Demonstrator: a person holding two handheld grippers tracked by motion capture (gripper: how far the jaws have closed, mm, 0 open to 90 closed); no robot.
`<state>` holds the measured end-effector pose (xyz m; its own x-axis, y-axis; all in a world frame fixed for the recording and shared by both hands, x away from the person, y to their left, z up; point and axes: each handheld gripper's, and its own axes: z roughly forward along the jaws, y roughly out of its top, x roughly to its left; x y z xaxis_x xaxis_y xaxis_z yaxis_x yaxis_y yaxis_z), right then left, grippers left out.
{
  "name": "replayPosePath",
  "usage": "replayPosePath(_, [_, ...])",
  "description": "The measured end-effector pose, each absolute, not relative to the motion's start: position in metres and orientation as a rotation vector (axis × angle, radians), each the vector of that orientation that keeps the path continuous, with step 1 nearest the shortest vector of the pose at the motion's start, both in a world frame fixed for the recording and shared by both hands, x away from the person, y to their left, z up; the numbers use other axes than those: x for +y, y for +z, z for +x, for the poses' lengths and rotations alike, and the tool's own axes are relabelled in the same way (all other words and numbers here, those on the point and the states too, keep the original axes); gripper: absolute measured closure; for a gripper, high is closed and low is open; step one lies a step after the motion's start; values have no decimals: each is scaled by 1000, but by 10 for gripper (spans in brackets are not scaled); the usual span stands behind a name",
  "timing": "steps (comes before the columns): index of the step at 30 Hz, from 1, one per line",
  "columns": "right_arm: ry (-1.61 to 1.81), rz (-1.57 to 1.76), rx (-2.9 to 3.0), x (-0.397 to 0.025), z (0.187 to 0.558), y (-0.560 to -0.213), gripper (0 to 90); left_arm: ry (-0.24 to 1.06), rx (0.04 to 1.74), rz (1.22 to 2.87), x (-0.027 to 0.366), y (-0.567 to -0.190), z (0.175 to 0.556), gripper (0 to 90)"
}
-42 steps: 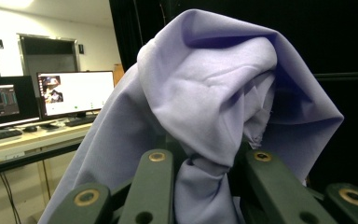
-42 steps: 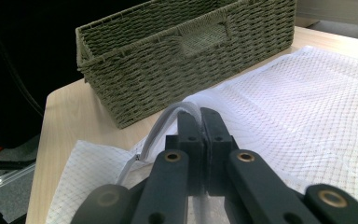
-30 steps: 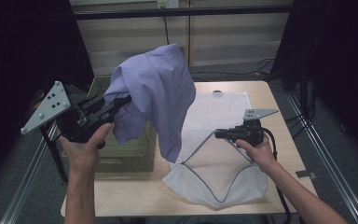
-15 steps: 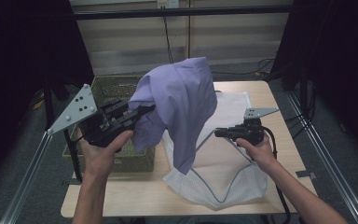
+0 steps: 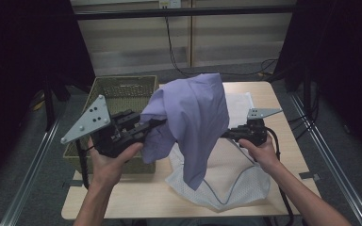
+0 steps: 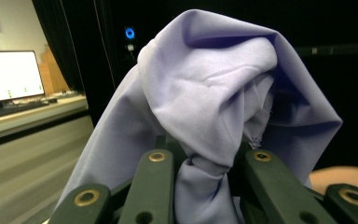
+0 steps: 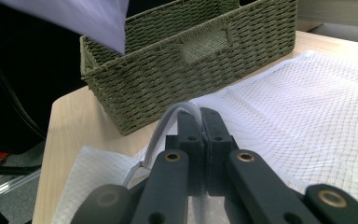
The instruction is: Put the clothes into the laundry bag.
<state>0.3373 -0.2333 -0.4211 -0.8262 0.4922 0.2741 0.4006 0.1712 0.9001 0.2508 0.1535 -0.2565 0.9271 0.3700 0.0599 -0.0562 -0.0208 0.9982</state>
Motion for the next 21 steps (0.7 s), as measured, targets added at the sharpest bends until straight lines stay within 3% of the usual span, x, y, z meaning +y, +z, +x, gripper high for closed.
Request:
replayPosePath(10, [1764, 888, 2338, -235, 338, -420, 885, 267, 192, 1619, 131, -270, 244, 789])
replayPosePath(21, [1768, 896, 2339, -237, 338, -421, 886, 177, 236, 1736, 109, -318, 258, 788])
